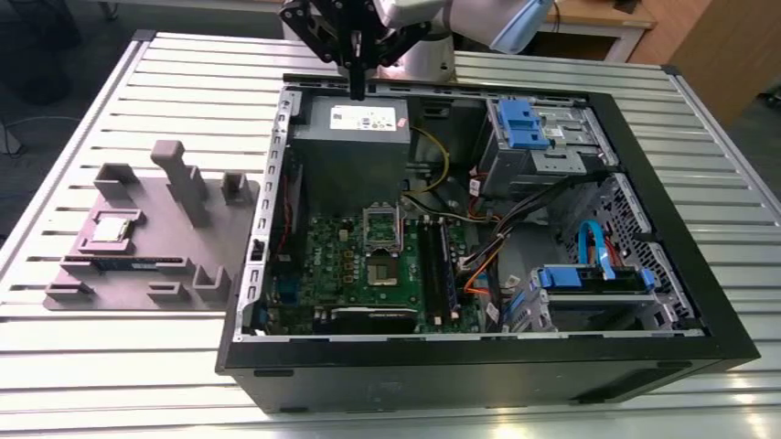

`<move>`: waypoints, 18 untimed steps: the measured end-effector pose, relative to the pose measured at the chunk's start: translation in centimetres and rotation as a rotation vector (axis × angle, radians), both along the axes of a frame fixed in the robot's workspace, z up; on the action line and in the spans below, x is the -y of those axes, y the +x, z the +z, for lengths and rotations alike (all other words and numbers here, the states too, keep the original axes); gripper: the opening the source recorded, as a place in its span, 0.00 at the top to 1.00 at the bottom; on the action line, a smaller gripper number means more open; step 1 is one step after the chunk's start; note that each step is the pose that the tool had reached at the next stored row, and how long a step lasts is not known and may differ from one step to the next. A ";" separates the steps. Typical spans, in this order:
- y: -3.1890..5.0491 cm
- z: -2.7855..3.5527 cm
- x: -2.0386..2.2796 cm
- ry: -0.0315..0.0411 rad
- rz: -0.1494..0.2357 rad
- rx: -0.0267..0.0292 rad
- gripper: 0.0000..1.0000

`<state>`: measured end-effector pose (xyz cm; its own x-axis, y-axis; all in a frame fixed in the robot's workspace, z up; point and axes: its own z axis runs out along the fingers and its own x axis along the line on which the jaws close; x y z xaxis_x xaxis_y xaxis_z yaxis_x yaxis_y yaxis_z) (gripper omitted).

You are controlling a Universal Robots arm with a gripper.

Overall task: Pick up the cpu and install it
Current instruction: 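Reach for the cpu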

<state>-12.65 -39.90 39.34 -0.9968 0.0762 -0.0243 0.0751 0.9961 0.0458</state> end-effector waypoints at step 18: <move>-1.50 -0.01 -0.01 0.0014 0.000 0.0001 0.89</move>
<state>-14.14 -39.89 39.33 -0.9968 0.0763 -0.0243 0.0751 0.9961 0.0473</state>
